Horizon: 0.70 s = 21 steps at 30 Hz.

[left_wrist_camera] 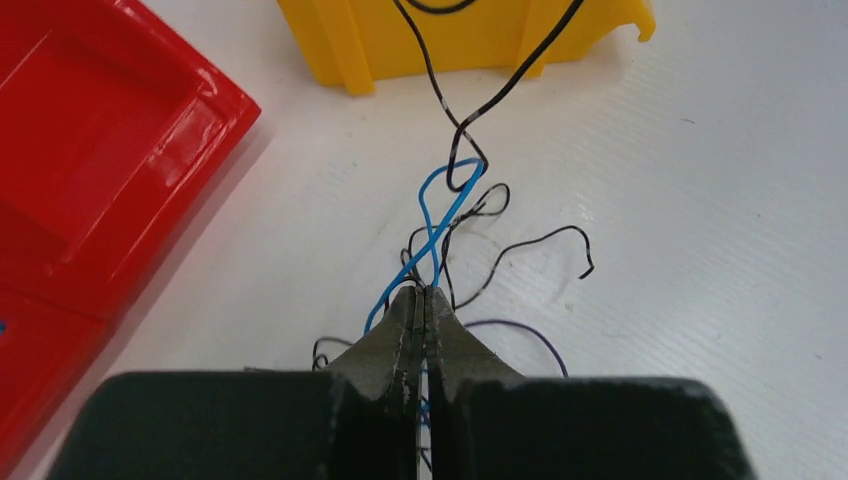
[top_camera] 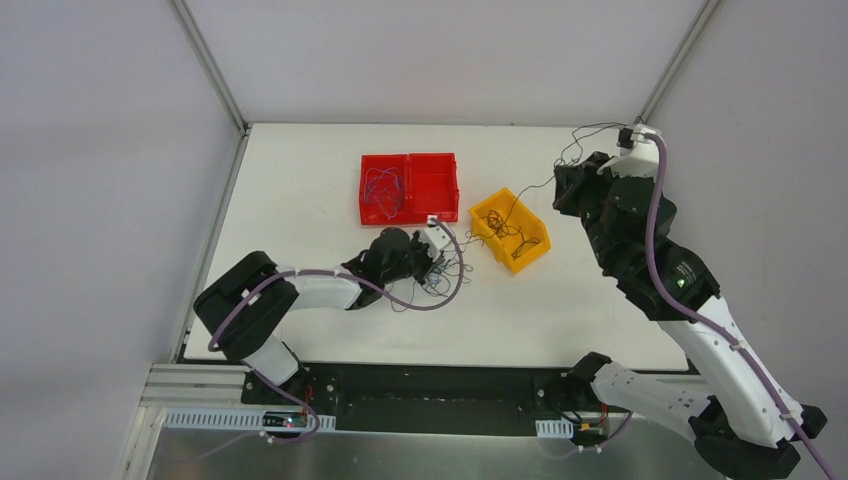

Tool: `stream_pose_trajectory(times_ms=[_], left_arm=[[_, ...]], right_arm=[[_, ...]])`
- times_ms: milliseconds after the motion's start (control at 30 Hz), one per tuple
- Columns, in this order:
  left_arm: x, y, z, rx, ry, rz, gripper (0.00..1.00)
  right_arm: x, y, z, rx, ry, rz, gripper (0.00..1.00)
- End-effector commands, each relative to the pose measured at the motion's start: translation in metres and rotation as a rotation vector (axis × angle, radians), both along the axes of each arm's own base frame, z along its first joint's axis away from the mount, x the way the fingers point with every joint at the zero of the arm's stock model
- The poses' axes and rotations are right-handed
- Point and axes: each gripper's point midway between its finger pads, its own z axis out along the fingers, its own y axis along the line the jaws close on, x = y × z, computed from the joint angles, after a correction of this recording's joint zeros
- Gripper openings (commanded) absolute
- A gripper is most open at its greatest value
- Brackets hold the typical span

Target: Untangle the cables

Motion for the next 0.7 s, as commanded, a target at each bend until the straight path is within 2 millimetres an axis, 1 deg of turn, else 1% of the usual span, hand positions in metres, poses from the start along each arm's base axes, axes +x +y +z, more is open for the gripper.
stream_pose_trajectory(times_ms=[0,100,233,333,433,467,533,667], left_arm=[[-0.002,0.030,0.026,-0.115,-0.014,0.117,0.00],[-0.009,0.059,0.025,-0.145,0.084,0.224,0.00],[-0.008,0.120,0.022,-0.170,0.161,0.536,0.00],[-0.011,0.153,0.021,-0.228,0.193,0.690,0.00],[-0.016,0.175,0.021,-0.271,0.194,0.795,0.00],[-0.017,0.181,0.024,-0.285,0.183,0.825,0.00],[-0.018,0.189,0.027,-0.298,0.167,0.851,0.00],[-0.019,0.192,0.030,-0.299,0.150,0.851,0.00]], right_arm=[[-0.008,-0.025,0.026,0.010,-0.072,-0.074,0.00],[-0.013,-0.047,0.025,-0.039,-0.082,-0.153,0.00],[-0.021,-0.089,0.024,-0.141,-0.060,-0.338,0.00],[-0.028,-0.104,0.031,-0.161,-0.066,-0.396,0.00],[-0.033,-0.108,0.036,-0.139,-0.088,-0.398,0.00],[-0.034,-0.109,0.038,-0.131,-0.096,-0.398,0.00],[-0.033,-0.106,0.038,-0.117,-0.100,-0.384,0.00],[-0.025,-0.083,0.029,-0.097,-0.085,-0.286,0.00]])
